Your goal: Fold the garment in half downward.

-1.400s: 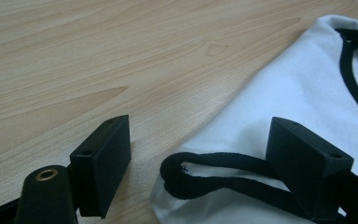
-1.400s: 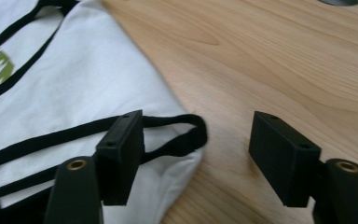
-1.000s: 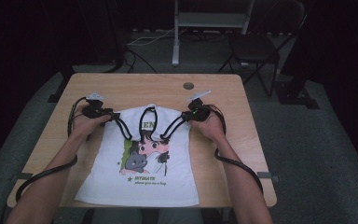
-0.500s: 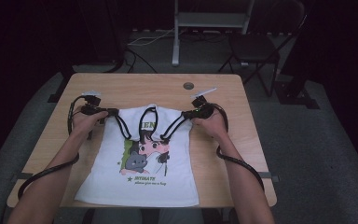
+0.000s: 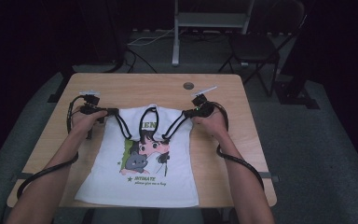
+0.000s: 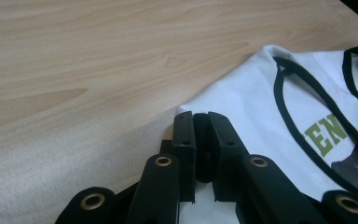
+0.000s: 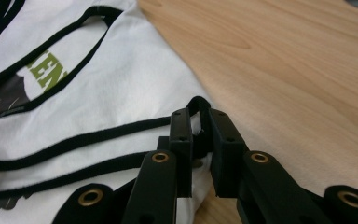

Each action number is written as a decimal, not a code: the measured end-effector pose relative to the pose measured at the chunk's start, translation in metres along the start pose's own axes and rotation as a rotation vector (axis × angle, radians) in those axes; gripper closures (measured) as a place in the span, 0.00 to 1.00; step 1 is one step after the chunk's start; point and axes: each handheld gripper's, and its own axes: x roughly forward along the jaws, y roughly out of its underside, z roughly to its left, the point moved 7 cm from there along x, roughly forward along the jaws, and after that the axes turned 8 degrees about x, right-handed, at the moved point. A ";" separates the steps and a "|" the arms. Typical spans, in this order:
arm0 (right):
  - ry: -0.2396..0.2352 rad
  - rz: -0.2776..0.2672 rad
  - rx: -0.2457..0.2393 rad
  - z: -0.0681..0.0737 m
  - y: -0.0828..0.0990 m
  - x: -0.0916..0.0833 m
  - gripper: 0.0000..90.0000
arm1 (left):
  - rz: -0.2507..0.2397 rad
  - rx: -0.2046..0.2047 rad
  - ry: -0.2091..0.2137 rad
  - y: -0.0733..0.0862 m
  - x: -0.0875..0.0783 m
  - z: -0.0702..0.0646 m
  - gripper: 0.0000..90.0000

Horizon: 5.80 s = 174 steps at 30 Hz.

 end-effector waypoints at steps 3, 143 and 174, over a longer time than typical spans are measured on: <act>0.004 -0.016 0.006 -0.002 -0.006 -0.003 0.90 | -0.011 -0.006 -0.004 -0.006 -0.002 0.002 0.91; -0.176 -0.194 0.018 0.018 -0.032 -0.068 0.91 | -0.226 0.134 -0.073 -0.042 -0.058 -0.018 0.92; -0.147 -0.042 -0.084 0.023 0.024 -0.043 0.90 | -0.097 0.186 -0.039 0.019 -0.048 -0.028 0.92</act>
